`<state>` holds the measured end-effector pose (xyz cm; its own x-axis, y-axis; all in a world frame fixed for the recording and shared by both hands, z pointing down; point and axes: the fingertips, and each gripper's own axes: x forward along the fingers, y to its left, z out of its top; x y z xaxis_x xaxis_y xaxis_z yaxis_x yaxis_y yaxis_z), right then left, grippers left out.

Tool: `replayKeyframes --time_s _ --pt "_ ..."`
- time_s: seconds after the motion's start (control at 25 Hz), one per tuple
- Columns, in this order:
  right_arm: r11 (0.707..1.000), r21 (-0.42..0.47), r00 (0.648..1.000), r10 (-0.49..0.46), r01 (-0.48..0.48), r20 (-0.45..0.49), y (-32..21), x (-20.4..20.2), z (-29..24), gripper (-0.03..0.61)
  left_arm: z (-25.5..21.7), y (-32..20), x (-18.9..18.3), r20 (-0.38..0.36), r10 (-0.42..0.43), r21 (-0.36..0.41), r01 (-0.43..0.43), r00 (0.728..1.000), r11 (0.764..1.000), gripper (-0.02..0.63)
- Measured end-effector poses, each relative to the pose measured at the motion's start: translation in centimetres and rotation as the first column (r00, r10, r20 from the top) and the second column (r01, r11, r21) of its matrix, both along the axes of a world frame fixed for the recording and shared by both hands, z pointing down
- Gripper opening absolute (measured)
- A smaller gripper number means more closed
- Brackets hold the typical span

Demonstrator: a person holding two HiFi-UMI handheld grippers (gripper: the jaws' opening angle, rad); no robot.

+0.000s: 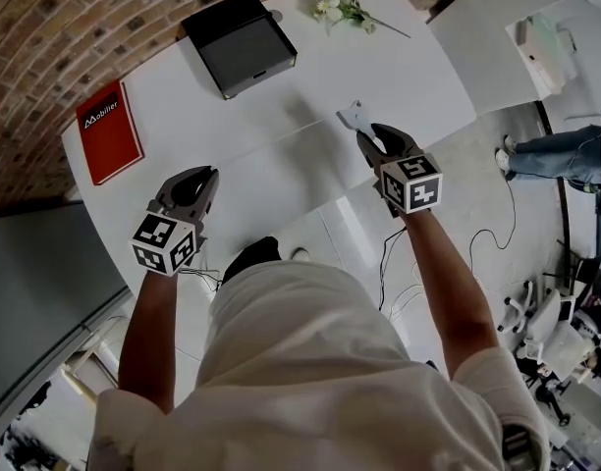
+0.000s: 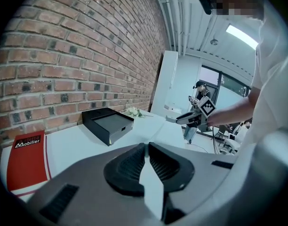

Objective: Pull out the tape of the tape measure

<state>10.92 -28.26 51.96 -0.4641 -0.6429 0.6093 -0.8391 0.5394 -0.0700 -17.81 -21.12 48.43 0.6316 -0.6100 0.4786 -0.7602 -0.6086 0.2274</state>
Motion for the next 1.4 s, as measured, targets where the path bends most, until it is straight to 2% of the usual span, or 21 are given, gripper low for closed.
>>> replayKeyframes --time_s 0.48,1.0,1.4 --pt "0.999 -0.033 0.999 -0.013 0.011 -0.052 -3.1 -1.2 3.5 0.129 3.4 -2.8 -1.0 0.045 -0.005 -0.028 0.007 0.999 1.000 0.029" --pt "0.995 -0.090 0.990 -0.059 0.048 -0.129 -4.6 -2.9 8.6 0.129 9.9 -4.7 -2.7 0.098 -0.033 -0.110 0.044 0.995 0.993 0.029" --pt "0.991 -0.118 0.986 -0.077 0.060 -0.148 -5.6 -3.7 11.7 0.129 12.6 -5.4 -3.4 0.123 -0.039 -0.137 0.056 0.992 0.989 0.029"
